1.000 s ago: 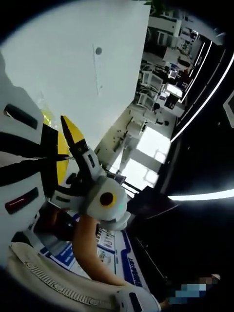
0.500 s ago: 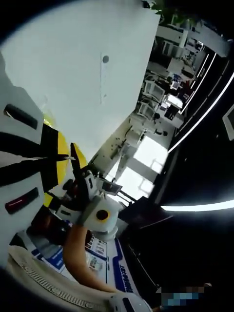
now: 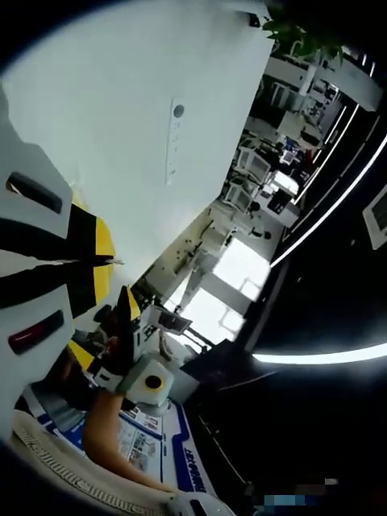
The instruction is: Compare the silicone blocks by pressing each to a similar depth, holding the contact briefly, and releasing to observe deformation and rebound differences across the visible hardness samples.
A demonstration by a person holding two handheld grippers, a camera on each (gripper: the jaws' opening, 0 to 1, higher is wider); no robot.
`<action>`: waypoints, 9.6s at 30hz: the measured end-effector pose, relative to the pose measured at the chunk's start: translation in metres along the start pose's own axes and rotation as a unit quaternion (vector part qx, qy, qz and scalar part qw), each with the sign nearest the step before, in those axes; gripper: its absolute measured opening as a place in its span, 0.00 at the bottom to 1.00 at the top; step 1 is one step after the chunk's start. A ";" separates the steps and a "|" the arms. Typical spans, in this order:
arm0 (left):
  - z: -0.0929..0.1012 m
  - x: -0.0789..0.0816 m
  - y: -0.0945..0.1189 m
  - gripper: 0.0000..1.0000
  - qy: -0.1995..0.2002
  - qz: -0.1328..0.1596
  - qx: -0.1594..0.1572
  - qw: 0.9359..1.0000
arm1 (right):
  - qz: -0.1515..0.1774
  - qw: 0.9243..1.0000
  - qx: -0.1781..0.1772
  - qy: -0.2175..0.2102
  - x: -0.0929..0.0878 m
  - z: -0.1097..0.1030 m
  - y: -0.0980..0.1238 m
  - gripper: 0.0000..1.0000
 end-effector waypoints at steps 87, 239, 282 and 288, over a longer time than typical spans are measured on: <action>-0.147 -0.113 0.016 0.00 0.208 -0.004 0.208 0.956 | -0.024 0.985 -0.121 -0.122 -0.062 0.007 0.065 0.52; 0.039 -0.057 0.081 0.64 0.044 0.053 0.151 0.986 | 0.060 0.963 -0.140 -0.224 -0.109 -0.040 0.069 0.59; -0.023 -0.074 -0.030 0.62 0.150 -0.011 0.144 0.978 | 0.051 0.957 -0.155 -0.241 -0.125 -0.015 0.073 0.55; -0.036 -0.082 -0.040 0.60 0.192 -0.004 0.164 0.968 | 0.048 0.955 -0.157 -0.248 -0.129 -0.011 0.073 0.55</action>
Point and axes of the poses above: the point that each gripper's makers call its tool centre point, and the gripper's own axes: y roughly backward along the fingers, z roughly to its right, x roughly out of its top, the point moved 10 cm from there along y, roughly backward along the fingers, and after that the axes turned 12 degrees about -y, right-handed, at the moved point
